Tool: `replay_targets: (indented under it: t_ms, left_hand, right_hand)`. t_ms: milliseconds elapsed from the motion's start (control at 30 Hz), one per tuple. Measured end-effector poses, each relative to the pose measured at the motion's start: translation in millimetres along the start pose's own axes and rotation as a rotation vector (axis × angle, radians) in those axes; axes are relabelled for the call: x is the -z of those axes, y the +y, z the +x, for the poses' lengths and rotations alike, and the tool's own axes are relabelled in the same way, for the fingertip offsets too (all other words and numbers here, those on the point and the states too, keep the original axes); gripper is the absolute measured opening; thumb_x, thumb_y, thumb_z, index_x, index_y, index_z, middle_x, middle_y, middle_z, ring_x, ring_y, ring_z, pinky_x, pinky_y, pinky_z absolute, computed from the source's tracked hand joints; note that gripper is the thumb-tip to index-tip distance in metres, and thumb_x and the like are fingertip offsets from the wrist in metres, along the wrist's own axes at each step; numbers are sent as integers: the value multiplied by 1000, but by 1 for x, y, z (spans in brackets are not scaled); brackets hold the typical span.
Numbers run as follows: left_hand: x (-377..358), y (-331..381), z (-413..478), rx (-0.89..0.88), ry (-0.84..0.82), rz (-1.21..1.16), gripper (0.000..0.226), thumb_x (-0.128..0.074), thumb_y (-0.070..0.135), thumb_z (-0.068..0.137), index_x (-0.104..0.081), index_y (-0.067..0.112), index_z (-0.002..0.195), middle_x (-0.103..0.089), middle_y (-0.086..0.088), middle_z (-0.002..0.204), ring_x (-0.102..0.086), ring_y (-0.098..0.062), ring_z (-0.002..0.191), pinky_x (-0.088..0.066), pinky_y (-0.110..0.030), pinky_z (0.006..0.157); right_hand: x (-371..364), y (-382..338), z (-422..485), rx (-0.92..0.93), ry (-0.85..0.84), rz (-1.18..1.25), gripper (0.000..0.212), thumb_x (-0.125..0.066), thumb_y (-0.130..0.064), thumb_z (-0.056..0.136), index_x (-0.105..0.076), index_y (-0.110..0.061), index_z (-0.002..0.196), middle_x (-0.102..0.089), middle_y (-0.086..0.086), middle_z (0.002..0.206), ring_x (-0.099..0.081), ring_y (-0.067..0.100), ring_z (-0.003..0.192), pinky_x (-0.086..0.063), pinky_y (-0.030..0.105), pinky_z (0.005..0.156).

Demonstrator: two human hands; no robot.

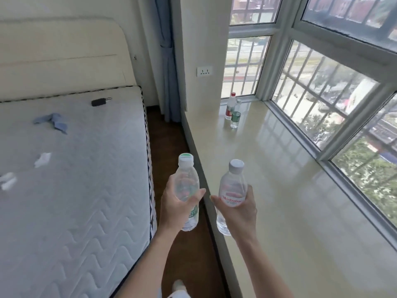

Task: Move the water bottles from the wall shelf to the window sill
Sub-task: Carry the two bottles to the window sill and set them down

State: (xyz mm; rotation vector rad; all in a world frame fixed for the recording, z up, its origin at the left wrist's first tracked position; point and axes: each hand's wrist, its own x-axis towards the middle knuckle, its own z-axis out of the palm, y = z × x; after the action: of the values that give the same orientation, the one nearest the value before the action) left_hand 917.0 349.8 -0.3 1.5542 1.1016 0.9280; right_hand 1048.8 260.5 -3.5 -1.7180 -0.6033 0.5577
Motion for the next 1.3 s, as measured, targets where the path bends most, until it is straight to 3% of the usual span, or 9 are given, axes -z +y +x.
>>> replay_targets:
  t_ms: [233,500,700,867,1000,1200,1300]
  left_hand:
    - [32,-19,72,79,118,-31,43,-76,42,67,-52,43,103,-61,27,97,-59,9,94,-45,-21,79]
    - [85,-40,219,83,171,-58,56,-77,49,63,-54,40,114,-64,17,106,-63,-5,103,-52,-31,90]
    - [126,-40,308,57,131,-58,52,-78,45,65,-52,46,110,-62,19,108,-58,7,101,-44,-15,82]
    - [137,-47,365,69,120,-78,63,-77,46,65,-52,36,122,-62,17,113,-59,1,107,-41,-7,78]
    - [136,-52,408,69,107,-93,56,-77,43,66,-50,45,115,-60,29,105,-54,17,101,-41,1,72]
    - [121,-53,479,61,59,-91,50,-76,41,67,-45,49,106,-55,29,101,-50,26,95,-39,5,68]
    - [106,-53,522,36,22,-60,49,-75,42,67,-46,45,106,-54,26,106,-50,26,97,-38,6,69]
  right_hand:
    - [-69,-8,61,2,-127,7,51,-92,-26,65,-53,-29,98,-66,-8,87,-64,3,76,-49,24,69]
    - [-183,-37,164,45,-164,-36,53,-92,-28,65,-53,-33,101,-67,-8,93,-66,1,80,-49,21,71]
    - [-256,-67,228,55,-127,-29,56,-92,-27,65,-55,-31,107,-67,-9,95,-66,1,81,-49,20,71]
    - [-299,-76,269,70,-134,-32,57,-93,-26,65,-56,-32,107,-68,-8,95,-67,2,82,-51,24,73]
    - [-322,-80,301,76,-137,-27,54,-93,-24,65,-57,-30,105,-68,-7,92,-67,3,80,-50,25,71]
    - [-341,-86,360,82,-117,7,57,-89,-37,59,-57,-33,106,-69,-7,94,-68,7,85,-51,25,72]
    - [-352,-88,403,83,-99,12,55,-92,-31,63,-57,-31,105,-68,-8,92,-67,5,83,-50,22,71]
